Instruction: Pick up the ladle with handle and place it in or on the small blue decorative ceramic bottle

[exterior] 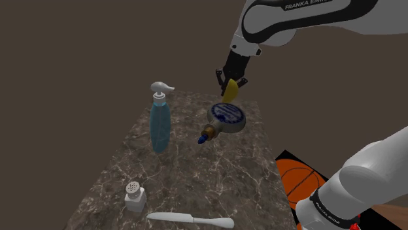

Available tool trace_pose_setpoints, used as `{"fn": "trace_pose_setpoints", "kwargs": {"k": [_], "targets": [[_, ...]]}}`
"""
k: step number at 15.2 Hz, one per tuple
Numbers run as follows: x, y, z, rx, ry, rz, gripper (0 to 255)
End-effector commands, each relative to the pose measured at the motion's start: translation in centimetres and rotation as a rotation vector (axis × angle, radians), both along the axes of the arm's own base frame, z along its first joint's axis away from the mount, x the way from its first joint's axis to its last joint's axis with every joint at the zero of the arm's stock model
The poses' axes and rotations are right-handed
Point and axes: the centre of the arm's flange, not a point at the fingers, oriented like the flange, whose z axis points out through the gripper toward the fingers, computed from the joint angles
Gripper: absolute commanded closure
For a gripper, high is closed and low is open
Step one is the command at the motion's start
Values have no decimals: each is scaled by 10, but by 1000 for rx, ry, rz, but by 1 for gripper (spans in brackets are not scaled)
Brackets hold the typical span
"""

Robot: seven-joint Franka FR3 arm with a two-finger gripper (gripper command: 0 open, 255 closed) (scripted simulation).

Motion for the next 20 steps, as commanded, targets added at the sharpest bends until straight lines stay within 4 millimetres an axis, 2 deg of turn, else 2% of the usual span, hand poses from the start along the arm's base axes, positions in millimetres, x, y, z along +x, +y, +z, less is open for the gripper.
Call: {"fn": "trace_pose_setpoints", "kwargs": {"k": [1, 8, 9, 14, 18, 20], "targets": [[0, -1, -12, 0, -1, 0, 255], [0, -1, -12, 0, -1, 0, 255], [0, -1, -12, 0, -1, 0, 0], [0, -1, -12, 0, -1, 0, 0], [-3, -9, 38, 0, -1, 0, 0], [-3, -9, 38, 0, -1, 0, 0]]}}
